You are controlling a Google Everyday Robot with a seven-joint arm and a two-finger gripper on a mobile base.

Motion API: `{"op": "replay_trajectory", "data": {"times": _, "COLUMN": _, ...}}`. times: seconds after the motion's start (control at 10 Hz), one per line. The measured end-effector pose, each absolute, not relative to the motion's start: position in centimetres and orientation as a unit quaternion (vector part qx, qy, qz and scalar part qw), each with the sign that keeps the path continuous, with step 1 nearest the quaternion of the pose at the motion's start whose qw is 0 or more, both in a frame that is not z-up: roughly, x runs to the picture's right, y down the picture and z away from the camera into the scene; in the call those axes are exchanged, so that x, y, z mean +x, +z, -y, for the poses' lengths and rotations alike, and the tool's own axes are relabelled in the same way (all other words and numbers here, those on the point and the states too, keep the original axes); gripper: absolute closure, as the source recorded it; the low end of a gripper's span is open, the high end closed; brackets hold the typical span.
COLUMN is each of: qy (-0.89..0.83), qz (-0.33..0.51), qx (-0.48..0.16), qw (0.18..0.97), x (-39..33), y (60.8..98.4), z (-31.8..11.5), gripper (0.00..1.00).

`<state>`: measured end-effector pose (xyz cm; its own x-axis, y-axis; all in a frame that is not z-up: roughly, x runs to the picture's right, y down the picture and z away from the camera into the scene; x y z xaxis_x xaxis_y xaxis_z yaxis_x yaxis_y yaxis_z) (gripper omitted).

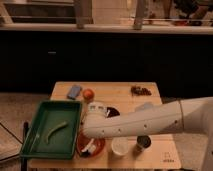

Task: Wipe red bowl with brush

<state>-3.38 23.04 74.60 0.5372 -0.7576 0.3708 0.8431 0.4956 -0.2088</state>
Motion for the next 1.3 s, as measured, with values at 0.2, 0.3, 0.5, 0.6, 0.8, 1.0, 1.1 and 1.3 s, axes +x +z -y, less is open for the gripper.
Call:
{"op": "replay_trajectory", "data": {"times": 0.2, "qy": -0.463, "qz": 0.067, "qx": -0.188, "qw": 0.863, "x": -1.2, "y": 75.3, "z": -23.0, "gripper": 0.99}}
{"op": "replay_trajectory", "data": {"times": 0.3, "qy": -0.461, "qz": 0.054, "qx": -0.188, "qw": 0.866, "x": -0.5, "y": 75.5, "z": -22.7, "gripper": 0.99}}
{"op": "replay_trajectory", "data": {"times": 0.5, "qy": -0.462, "qz": 0.027, "qx": -0.182, "qw": 0.868, "x": -0.1, "y": 76.1, "z": -21.7, "gripper": 0.99}}
{"op": "replay_trajectory", "data": {"times": 0.6, "qy": -0.463, "qz": 0.021, "qx": -0.178, "qw": 0.868, "x": -0.1, "y": 76.3, "z": -21.3, "gripper": 0.99}}
{"op": "replay_trajectory", "data": {"times": 0.8, "qy": -0.47, "qz": 0.019, "qx": -0.167, "qw": 0.867, "x": -1.4, "y": 76.9, "z": -20.2, "gripper": 0.99}}
{"op": "replay_trajectory", "data": {"times": 1.0, "qy": -0.481, "qz": 0.028, "qx": -0.15, "qw": 0.863, "x": -4.0, "y": 76.8, "z": -19.3, "gripper": 0.99}}
{"op": "replay_trajectory", "data": {"times": 1.1, "qy": -0.487, "qz": 0.033, "qx": -0.142, "qw": 0.861, "x": -5.1, "y": 76.6, "z": -19.0, "gripper": 0.99}}
{"op": "replay_trajectory", "data": {"times": 1.3, "qy": -0.498, "qz": 0.05, "qx": -0.129, "qw": 0.856, "x": -6.9, "y": 76.2, "z": -18.7, "gripper": 0.99}}
